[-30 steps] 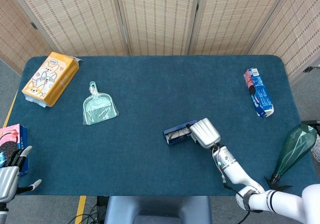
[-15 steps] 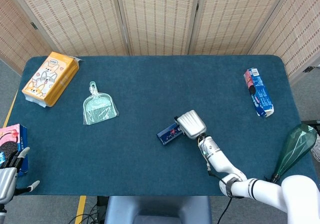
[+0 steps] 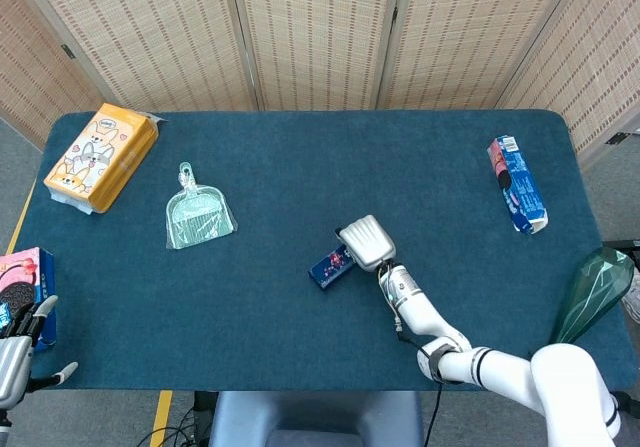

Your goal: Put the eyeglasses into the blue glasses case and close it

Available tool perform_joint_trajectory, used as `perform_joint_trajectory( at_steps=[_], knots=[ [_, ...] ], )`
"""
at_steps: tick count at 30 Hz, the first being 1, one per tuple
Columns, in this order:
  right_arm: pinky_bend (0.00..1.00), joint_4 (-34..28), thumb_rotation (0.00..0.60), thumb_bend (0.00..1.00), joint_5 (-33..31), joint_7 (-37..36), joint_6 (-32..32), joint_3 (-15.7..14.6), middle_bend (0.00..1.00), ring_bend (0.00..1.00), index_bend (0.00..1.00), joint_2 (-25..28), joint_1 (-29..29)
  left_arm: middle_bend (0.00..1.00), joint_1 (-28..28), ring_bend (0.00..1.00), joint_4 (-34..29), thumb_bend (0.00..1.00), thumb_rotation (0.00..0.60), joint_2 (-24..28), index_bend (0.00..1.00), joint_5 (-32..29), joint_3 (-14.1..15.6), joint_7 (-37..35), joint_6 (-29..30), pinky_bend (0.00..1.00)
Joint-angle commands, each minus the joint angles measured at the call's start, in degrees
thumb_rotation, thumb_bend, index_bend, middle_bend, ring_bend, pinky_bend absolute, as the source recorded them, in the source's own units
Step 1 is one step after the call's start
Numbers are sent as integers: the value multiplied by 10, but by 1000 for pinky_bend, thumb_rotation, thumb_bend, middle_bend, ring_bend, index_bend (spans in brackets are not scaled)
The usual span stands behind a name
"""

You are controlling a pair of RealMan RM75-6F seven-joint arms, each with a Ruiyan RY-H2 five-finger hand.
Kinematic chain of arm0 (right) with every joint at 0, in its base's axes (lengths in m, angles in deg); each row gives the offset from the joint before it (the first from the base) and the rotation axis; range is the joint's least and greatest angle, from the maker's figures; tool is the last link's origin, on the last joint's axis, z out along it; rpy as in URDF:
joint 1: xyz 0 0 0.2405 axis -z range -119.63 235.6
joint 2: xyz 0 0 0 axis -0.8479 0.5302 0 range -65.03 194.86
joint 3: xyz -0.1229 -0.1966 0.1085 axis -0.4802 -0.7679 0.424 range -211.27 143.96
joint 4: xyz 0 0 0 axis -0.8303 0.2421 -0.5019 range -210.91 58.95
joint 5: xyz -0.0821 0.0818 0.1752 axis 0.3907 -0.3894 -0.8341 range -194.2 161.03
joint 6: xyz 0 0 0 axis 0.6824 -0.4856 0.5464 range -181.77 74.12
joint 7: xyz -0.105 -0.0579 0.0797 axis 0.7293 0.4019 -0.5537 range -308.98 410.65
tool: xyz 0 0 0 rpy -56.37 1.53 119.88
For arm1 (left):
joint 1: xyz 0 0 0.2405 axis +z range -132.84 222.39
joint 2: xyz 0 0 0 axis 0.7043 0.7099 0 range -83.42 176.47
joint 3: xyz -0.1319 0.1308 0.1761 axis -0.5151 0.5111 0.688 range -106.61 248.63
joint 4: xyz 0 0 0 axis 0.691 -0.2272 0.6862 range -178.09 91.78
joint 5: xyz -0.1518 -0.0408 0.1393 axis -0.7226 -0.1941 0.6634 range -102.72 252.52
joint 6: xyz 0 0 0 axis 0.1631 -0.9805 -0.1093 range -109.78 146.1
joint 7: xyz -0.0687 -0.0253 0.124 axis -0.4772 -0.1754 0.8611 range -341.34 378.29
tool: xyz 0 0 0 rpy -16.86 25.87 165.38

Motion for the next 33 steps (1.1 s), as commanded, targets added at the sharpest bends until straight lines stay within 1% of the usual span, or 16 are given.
perform_joint_trajectory(
  at_steps=[1, 5, 6, 8, 11, 14, 16, 21, 22, 26, 33],
  knots=[
    [846, 17, 600, 524, -9, 5, 8, 3, 1000, 1000, 452, -13, -9, 150, 0, 106, 1, 164, 600, 0, 85, 1, 1, -1, 0, 282],
    [846, 31, 600, 501, -16, 8, 13, 5, 993, 1000, 227, -23, -16, 149, 2, 106, 2, 164, 600, 1, 85, -1, 1, -3, 1, 282],
    [846, 33, 600, 490, -17, 8, 13, 5, 992, 1000, 187, -24, -16, 149, 2, 106, 3, 164, 600, 1, 85, -1, 1, -3, 1, 282],
    [846, 34, 600, 476, -18, 4, 10, 7, 992, 1000, 154, -24, -17, 149, 3, 106, 4, 164, 600, 1, 85, -2, 2, -5, 1, 282],
    [846, 25, 600, 473, -19, -3, 5, 11, 991, 1000, 150, -15, -16, 150, 4, 106, 5, 164, 600, 2, 85, -4, 2, -5, 1, 282],
    [846, -4, 600, 460, -14, -17, -3, 12, 991, 1000, 150, 5, -11, 149, 5, 106, 4, 164, 600, 2, 85, -3, 2, -8, 2, 282],
    [846, -34, 600, 430, -9, -20, -4, 7, 991, 1000, 150, 27, -6, 150, 4, 106, 4, 164, 600, 2, 85, -3, 1, -7, 2, 282],
    [846, -107, 600, 243, -21, 1, 2, -10, 995, 1000, 150, 73, 9, 149, 2, 106, 4, 164, 600, 0, 85, -4, 2, -6, -3, 282],
    [846, -117, 600, 226, -28, 11, 6, -13, 995, 1000, 150, 80, 10, 149, 2, 106, 3, 164, 600, -1, 85, -3, 2, -5, -4, 282],
    [846, -126, 600, 214, -59, 42, 22, -17, 995, 1000, 152, 85, 4, 150, 0, 106, 1, 164, 600, -2, 85, 0, 2, -4, -4, 282],
    [846, -96, 600, 214, -117, 82, 55, -18, 995, 1000, 195, 66, -21, 150, 3, 106, -2, 163, 600, 1, 85, -4, 3, -3, -2, 282]
  ],
)
